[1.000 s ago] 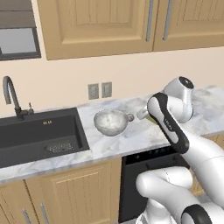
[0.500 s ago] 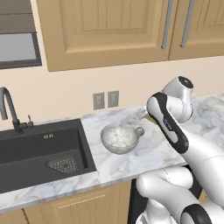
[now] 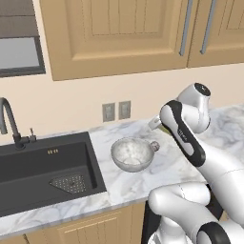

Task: Pick the egg and butter from the fridge and place them by the bowl for mixing.

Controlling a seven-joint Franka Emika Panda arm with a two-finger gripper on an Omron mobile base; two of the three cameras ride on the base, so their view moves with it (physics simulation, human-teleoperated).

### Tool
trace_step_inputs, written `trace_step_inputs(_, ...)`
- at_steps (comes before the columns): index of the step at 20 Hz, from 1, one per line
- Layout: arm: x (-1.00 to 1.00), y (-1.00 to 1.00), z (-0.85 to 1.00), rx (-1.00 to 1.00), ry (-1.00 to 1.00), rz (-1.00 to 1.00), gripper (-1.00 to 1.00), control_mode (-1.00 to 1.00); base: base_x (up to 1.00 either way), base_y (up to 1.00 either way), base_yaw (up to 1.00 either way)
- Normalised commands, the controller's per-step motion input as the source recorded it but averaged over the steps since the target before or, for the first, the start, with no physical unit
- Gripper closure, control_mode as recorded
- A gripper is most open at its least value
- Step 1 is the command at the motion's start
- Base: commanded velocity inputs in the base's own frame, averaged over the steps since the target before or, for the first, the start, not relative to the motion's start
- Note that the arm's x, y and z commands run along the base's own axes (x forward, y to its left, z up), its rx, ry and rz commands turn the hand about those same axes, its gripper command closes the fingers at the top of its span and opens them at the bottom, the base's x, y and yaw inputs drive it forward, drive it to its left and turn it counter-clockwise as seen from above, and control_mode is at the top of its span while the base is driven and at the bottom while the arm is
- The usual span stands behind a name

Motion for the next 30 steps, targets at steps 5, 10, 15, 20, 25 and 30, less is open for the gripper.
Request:
trace_step_inputs(5, 0.00, 0.00, 0.00, 0.00, 0.00, 0.00, 1.00, 1.00, 0.00, 0.00, 0.00)
trace_step_inputs(10, 0.00, 0.00, 0.00, 0.00, 0.00, 0.00, 1.00, 1.00, 0.11, -0.03, -0.03)
trace_step_inputs(15, 0.24, -0.27, -0.23, 0.05, 0.10, -0.16, 1.00, -1.00, 0.00, 0.00, 0.00)
trace_step_inputs(20, 0.20, -0.31, -0.27, 0.13, 0.08, -0.13, 1.00, -1.00, 0.00, 0.00, 0.00)
trace_step_inputs(25, 0.20, -0.28, -0.33, 0.24, 0.16, -0.15, 1.00, -1.00, 0.00, 0.00, 0.00)
trace_step_inputs(30, 0.12, -0.15, -0.43, 0.12, 0.33, -0.24, 1.00, -1.00, 0.00, 0.00, 0.00)
